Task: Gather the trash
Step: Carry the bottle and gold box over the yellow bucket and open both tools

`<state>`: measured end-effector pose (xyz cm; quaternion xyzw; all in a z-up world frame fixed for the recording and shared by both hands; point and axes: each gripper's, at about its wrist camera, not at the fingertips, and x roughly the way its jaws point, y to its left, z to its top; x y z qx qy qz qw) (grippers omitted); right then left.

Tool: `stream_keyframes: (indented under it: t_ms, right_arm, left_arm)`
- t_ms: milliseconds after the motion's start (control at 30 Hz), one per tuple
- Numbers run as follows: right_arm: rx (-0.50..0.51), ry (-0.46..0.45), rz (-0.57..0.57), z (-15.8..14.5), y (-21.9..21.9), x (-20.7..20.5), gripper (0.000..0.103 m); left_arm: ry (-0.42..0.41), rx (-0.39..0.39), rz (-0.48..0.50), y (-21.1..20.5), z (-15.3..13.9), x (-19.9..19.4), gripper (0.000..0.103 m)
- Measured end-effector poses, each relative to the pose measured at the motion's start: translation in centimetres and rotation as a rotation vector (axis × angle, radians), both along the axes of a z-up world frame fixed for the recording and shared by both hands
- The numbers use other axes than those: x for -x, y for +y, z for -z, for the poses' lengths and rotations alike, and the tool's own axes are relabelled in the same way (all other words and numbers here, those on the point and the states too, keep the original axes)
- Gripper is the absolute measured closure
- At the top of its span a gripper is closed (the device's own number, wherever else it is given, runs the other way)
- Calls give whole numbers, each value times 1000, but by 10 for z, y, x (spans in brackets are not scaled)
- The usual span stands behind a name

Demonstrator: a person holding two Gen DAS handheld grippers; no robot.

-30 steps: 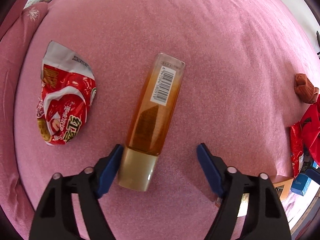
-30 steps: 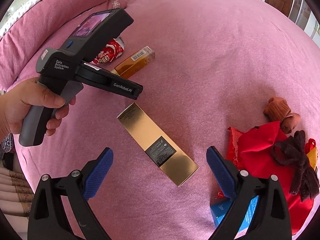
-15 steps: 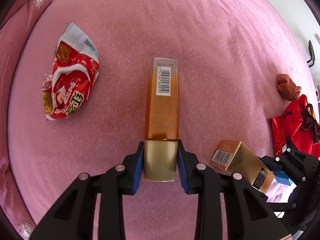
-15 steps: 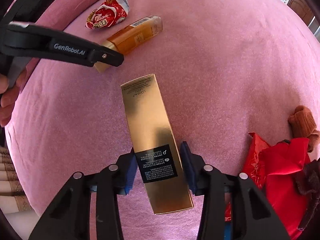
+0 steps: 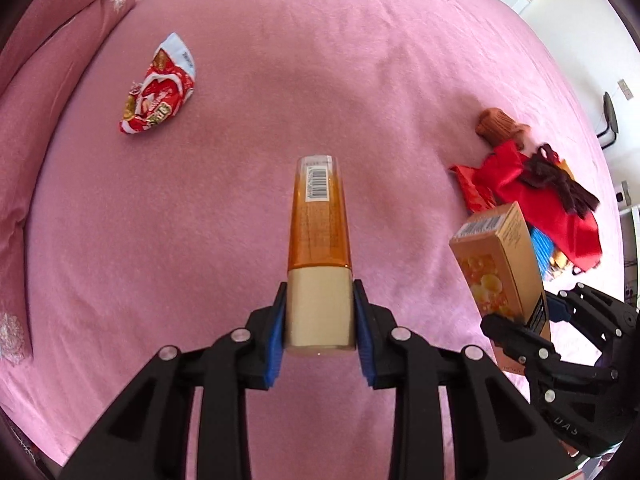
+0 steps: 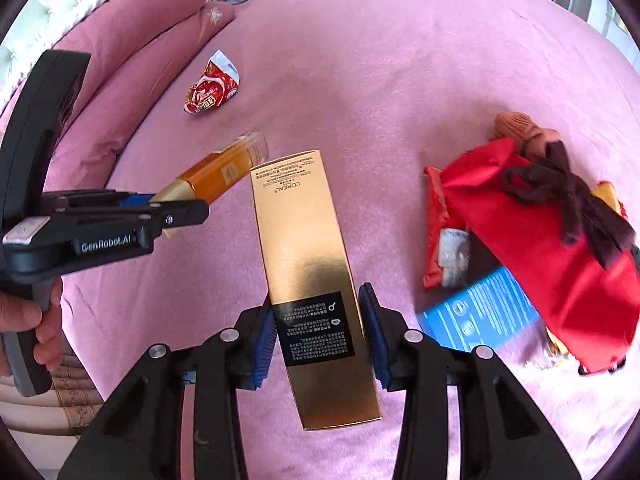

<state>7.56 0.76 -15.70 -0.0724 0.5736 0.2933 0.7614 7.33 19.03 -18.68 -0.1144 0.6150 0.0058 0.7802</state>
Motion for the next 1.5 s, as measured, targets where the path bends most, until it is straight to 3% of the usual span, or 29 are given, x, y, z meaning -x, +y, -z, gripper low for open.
stream_keyframes:
  t_ms: [300,533,767,1067,1333,1500]
  right_arm:
    - [-45,-46,259,-31,-111,47,65]
    - [-53,-56,539,-47,-258,113,65]
    - [-13,-44,807,-39,-407,196,65]
    - [6,16,1130,-15,-544,313,65]
    - [-13,143,1335,38,-598,413,65]
    - [-67,212,1409,69,-608,452,64]
  left_arm:
    - [-21,52,212,-135,-40,36,73]
    - [-20,97,431,-278,-58,77,73]
    - [10,133,683,-441,-59,127,73]
    - [69,131,1006,-609,-34,201,73]
    - [168,90,1237,-684,21,278,73]
    - [227,71,1315,-707,50,310,73]
